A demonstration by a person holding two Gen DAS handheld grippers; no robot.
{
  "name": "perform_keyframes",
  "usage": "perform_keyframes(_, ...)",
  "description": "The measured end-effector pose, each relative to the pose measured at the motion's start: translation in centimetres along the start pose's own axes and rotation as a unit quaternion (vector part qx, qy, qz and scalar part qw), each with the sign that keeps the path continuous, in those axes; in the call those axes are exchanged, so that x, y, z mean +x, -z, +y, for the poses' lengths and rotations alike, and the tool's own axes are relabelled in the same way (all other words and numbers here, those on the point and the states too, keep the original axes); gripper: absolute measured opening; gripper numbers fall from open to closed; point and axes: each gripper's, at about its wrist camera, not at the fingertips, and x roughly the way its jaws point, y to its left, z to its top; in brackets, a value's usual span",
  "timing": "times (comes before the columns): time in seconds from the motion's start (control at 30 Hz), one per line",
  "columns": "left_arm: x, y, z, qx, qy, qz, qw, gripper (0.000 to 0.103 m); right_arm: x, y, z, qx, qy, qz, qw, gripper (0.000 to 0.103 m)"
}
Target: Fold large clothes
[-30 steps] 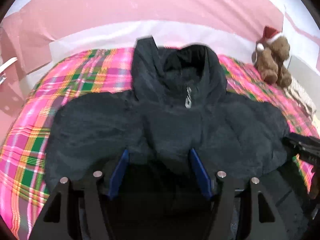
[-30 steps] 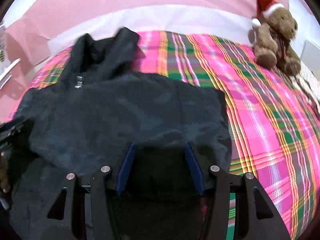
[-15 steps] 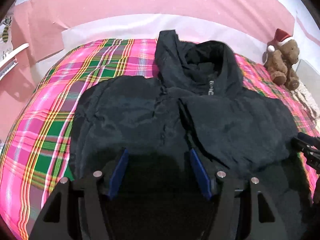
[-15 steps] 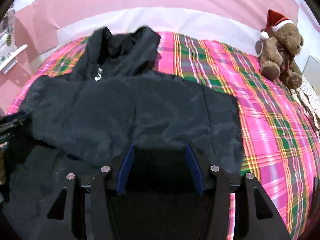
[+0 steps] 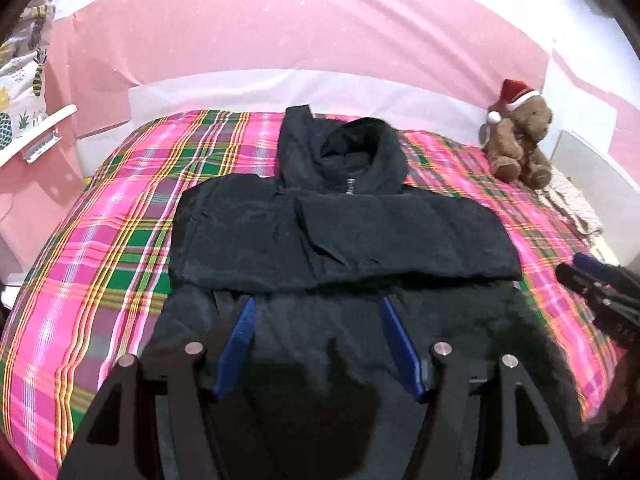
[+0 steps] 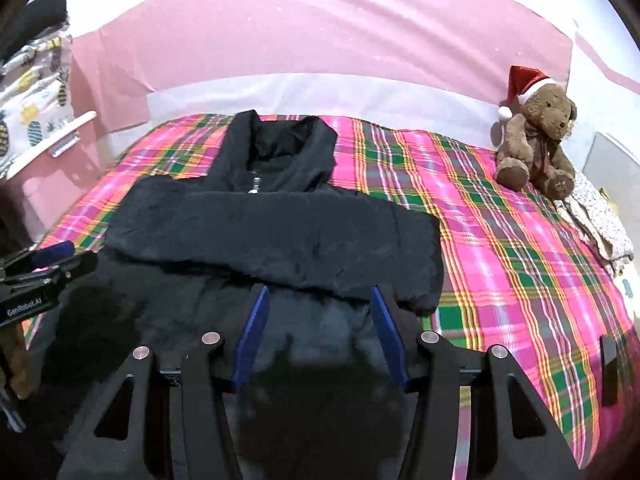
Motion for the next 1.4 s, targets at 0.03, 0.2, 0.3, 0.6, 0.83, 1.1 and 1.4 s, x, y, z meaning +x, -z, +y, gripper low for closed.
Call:
perform_keyframes(0.03,-0.7,0.2,-0.2,0.0,0.002,-0.002,1.0,0.067,-0.7,0.4,0.4,-0.001,-0.002,-0.002,1.0,0.053)
perform_keyframes(0.2,-4.0,1.6,-1.3,-0.002,0.012,-0.013,0.9998,0.067,-3.7,2.0,1.7,0.001,-0.02,-0.012,1.0,0.053)
perform_keyframes(0.3,-5.6,2.3,-1.8,0.001,0.014,-0.018,0.9997,0.067,-4.9,2.4,2.3,-0.001,-0.027,-0.017,0.999,0.053)
perform_keyframes(0.6,-7.5,0.6,-1.2,0.012,0.0,-0.031,0.9994,0.067,-5.5,-0.1,4.3,-0.013,-0.029,-0.034,0.999,0.053)
perform_keyframes(0.83,-5.6,-3.5,-0.1,0.019,-0.02,-0.042,0.9987,0.069,-3.7,-3.9,5.7,-0.036,-0.021,-0.052,0.998,0.053)
perform_keyframes(1.1,-2.0,-8.2,-0.2,0.028,-0.01,-0.053,0.9982,0.072,0.2,-7.4,6.6,-0.069,-0.01,-0.061,0.996,0.053)
perform_keyframes(1.4,4.3,-11.0,-0.5,0.032,0.002,-0.039,0.9987,0.074,6.3,-10.0,5.6,-0.092,0.01,-0.06,0.994,0.053)
